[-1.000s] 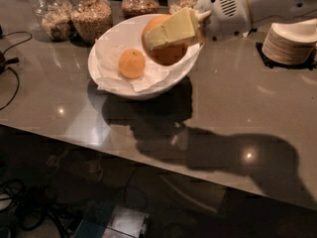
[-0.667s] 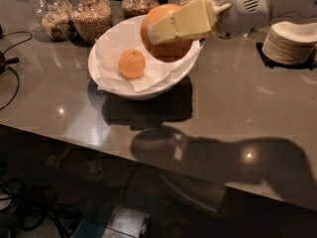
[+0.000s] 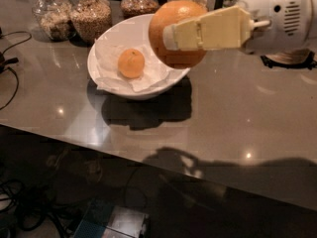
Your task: Pick orange from white bowl
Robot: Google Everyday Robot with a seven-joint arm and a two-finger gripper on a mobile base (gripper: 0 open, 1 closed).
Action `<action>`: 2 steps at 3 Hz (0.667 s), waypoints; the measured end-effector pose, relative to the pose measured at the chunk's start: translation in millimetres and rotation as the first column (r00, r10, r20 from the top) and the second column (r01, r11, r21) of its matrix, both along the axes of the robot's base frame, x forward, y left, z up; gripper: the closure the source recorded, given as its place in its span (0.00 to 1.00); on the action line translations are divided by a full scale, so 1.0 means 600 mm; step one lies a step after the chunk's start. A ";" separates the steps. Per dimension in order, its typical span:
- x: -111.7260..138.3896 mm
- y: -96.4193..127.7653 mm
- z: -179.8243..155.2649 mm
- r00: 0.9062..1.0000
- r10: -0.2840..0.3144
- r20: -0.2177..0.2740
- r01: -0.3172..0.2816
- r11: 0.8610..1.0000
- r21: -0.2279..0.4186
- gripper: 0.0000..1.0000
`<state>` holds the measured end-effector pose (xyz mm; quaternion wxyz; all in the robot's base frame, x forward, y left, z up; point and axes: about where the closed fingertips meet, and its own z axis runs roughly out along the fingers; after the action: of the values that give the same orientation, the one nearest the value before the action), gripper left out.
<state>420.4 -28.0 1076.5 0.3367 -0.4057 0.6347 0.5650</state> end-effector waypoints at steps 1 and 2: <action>-0.035 -0.014 -0.004 0.999 -0.043 0.020 0.042 0.998 0.050 1.00; -0.054 -0.025 -0.014 0.997 -0.073 0.015 0.072 0.995 0.064 1.00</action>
Offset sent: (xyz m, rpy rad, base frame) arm -0.0430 -0.0311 -0.0199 0.0874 -0.0009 -0.1189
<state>387.7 -43.0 1068.2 0.3748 -0.3764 0.6280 0.5687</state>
